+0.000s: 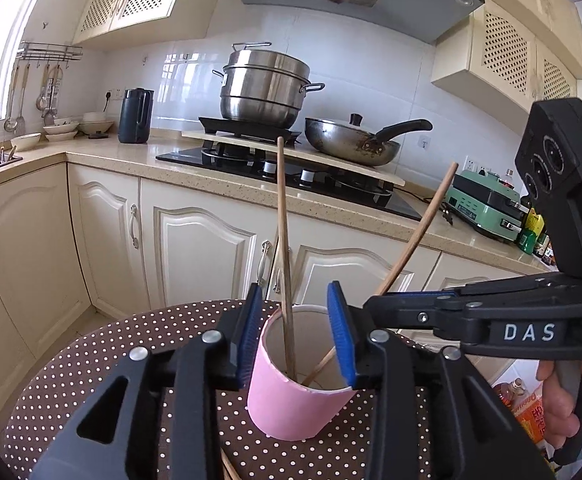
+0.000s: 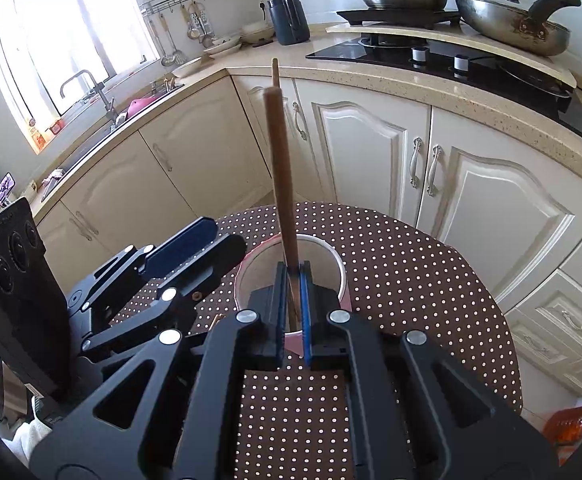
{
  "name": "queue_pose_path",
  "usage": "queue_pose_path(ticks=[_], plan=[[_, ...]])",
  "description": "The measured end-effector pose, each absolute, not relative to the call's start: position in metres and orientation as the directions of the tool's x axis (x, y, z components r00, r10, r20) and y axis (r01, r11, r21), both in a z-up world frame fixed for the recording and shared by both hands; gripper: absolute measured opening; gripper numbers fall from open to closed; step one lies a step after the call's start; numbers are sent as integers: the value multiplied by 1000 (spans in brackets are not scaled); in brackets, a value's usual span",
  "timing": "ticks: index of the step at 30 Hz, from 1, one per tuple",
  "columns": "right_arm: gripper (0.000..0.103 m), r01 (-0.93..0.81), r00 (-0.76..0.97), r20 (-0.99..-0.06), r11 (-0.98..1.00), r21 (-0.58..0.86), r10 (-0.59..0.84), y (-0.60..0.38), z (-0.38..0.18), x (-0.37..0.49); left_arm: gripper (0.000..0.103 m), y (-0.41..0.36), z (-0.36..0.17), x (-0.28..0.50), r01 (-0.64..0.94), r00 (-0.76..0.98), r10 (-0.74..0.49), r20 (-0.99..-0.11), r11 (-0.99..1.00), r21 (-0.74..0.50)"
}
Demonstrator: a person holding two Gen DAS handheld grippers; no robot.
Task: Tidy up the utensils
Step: 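Lower the chopsticks into the pink cup and open both grippers, then move both grippers back over the chopstick pile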
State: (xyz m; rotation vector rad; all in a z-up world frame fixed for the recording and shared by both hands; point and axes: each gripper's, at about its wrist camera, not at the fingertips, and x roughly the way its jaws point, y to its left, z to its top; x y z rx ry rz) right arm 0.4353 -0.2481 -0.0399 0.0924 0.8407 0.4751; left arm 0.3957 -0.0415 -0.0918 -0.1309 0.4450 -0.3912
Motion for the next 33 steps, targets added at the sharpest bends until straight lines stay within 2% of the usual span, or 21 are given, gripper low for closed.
queue_pose_path(ticks=[6,13,16,18,20,33], plan=[[7,-337,585,-691,902,270,425,-254,-40,433,38,-30,-90,389,313,825,-371,-426,928,-201],[8,-321,607,-673,905,280,423,-260,-32,419,49,-15,-85,373,301,814,-368,-450,929,-215],[23,-310,624,-660,908,282,418,-263,-26,409,53,-9,-83,363,291,813,-357,-459,933,-210],[48,-306,639,-649,910,280,414,-265,-23,401,56,-5,-80,355,286,815,-345,-465,938,-195],[49,-298,655,-638,914,273,404,-267,-20,392,59,0,-79,347,271,818,-326,-475,945,-181],[49,-293,675,-624,920,261,393,-266,-29,333,59,33,-94,301,225,773,-293,-563,956,-188]])
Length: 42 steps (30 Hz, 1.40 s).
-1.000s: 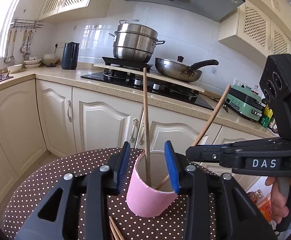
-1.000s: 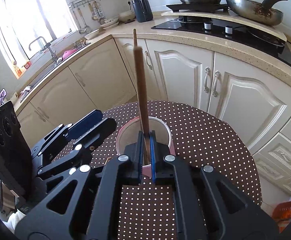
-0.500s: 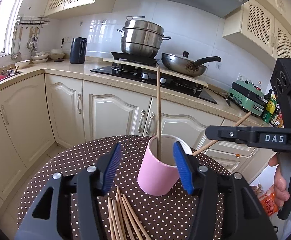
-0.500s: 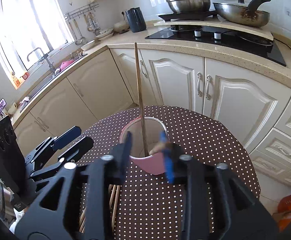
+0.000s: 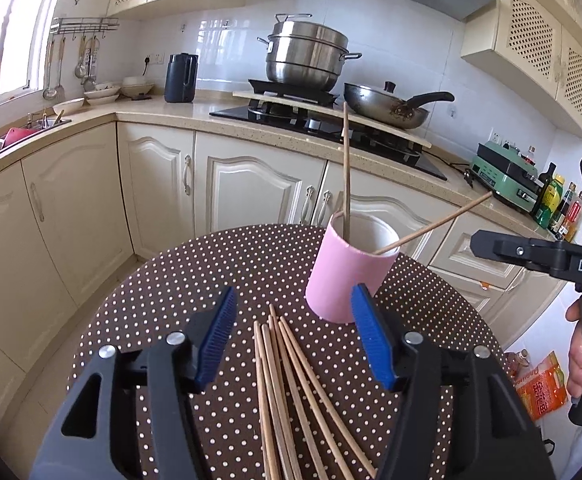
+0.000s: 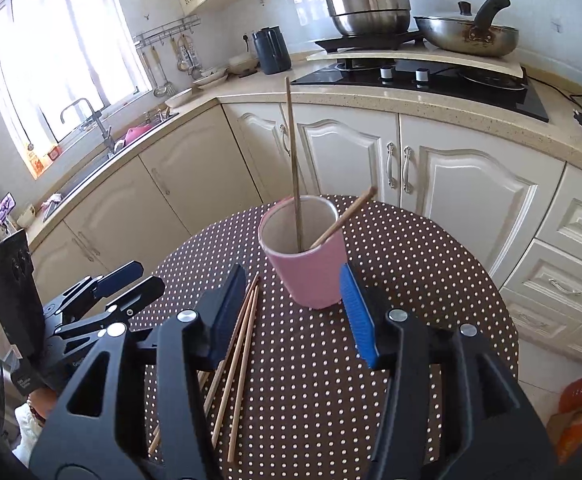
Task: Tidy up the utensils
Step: 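Move both grippers back over the chopstick pile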
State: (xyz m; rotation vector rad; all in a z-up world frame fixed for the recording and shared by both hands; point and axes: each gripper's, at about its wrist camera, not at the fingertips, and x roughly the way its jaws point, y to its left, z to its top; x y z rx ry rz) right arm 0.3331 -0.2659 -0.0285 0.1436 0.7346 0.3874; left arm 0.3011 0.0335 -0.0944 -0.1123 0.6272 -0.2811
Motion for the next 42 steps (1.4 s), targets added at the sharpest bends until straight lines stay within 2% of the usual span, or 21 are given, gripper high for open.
queue_pose_path(ticks=[8,16,21,31,42], plan=[[49,-348,622,-666,908,234,411,-232,-62,309,59,51,-125,286,195,738,-255,-625,967,-165],[49,-387,520,-745,892,232,419,-198,-106,312,59,55,-170,279,213,611,-214,-762,972,-101],[49,-397,468,-782,889,229,411,-185,-127,314,59,51,-185,272,245,571,-202,-796,967,-69],[46,-401,431,-812,889,220,395,-169,-141,317,59,47,-200,271,237,545,-147,-825,971,-17],[43,-409,407,-830,888,209,382,-150,-145,327,59,73,-197,282,168,531,-166,-831,982,-88]])
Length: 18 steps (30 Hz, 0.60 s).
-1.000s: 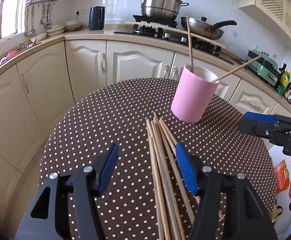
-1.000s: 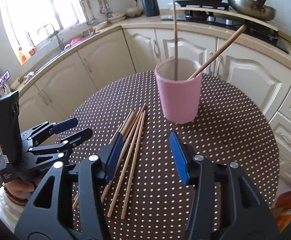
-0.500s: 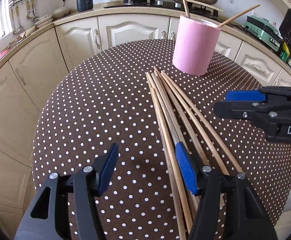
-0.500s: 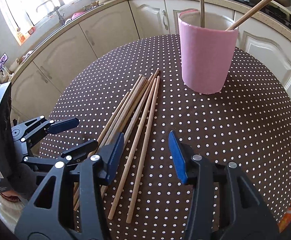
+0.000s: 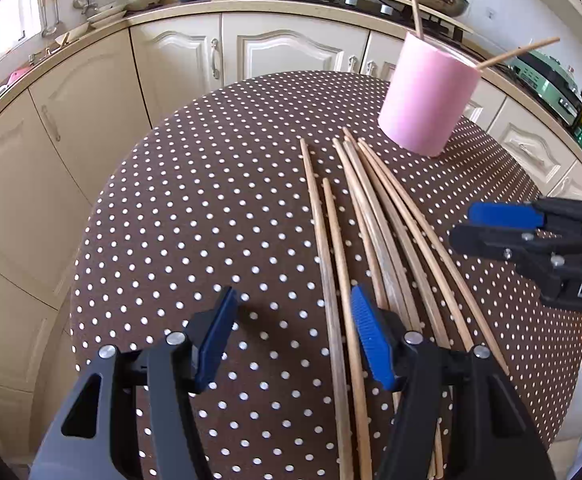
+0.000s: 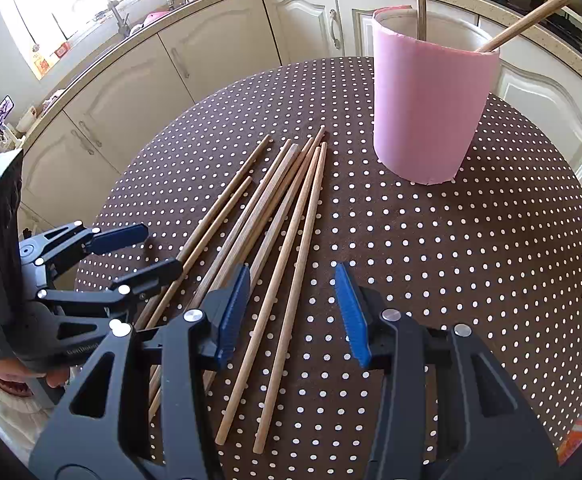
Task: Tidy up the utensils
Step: 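Move both grippers back over the chopstick pile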
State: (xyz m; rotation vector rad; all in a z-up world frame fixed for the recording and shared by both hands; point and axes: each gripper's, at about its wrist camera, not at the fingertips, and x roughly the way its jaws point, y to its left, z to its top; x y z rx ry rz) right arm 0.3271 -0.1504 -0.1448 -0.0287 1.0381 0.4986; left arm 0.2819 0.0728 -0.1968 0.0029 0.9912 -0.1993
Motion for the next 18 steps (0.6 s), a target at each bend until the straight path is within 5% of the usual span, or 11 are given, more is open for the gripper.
queue_pose_path(ticks=[18], plan=[[32,-399,326,-890,900,177,319,-118,-159,365,59,67,-200,326,190,487,-157,-859,979,-71]])
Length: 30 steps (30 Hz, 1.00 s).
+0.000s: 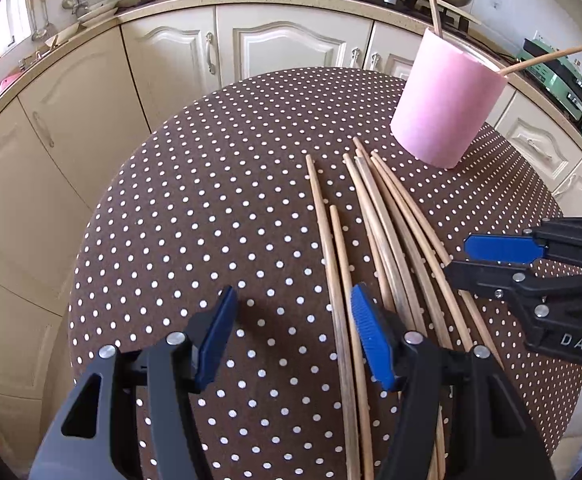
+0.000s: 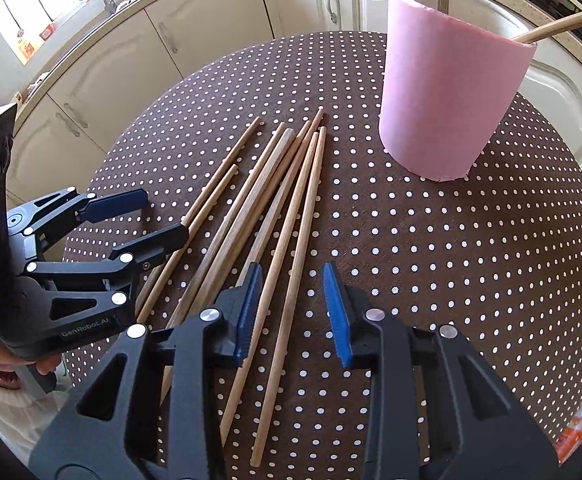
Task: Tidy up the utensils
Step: 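Move both grippers back over the chopstick pile, then close the left gripper on another chopstick while the right gripper hovers over the pile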
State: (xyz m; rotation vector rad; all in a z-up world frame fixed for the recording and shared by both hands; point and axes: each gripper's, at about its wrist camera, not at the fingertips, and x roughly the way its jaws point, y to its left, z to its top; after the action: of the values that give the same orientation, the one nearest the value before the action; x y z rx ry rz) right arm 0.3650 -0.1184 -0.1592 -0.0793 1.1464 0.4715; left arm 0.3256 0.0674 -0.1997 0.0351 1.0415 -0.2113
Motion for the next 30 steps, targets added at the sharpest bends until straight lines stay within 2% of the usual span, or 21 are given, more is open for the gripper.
queue_pose_path(ticks=[3,7,14,22,30], plan=[[30,-396,318,-898,903,167,305,-116,-160,372,57,68,-199,331,208,473,-167,-865,975,-74],[30,-394,309,-909,908,146,280,-116,-162,382,49,73,-199,338,213,456,-180,-871,973,-89],[26,-390,287,-927,913,116,241,-115,-167,400,49,72,-199,341,231,437,-178,-882,970,-82],[26,-399,261,-944,913,87,204,-105,-173,410,49,71,-199,341,233,408,-168,-898,970,-76],[26,-415,238,-955,908,64,176,-93,-175,414,49,62,-201,339,258,384,-114,-916,966,-12]])
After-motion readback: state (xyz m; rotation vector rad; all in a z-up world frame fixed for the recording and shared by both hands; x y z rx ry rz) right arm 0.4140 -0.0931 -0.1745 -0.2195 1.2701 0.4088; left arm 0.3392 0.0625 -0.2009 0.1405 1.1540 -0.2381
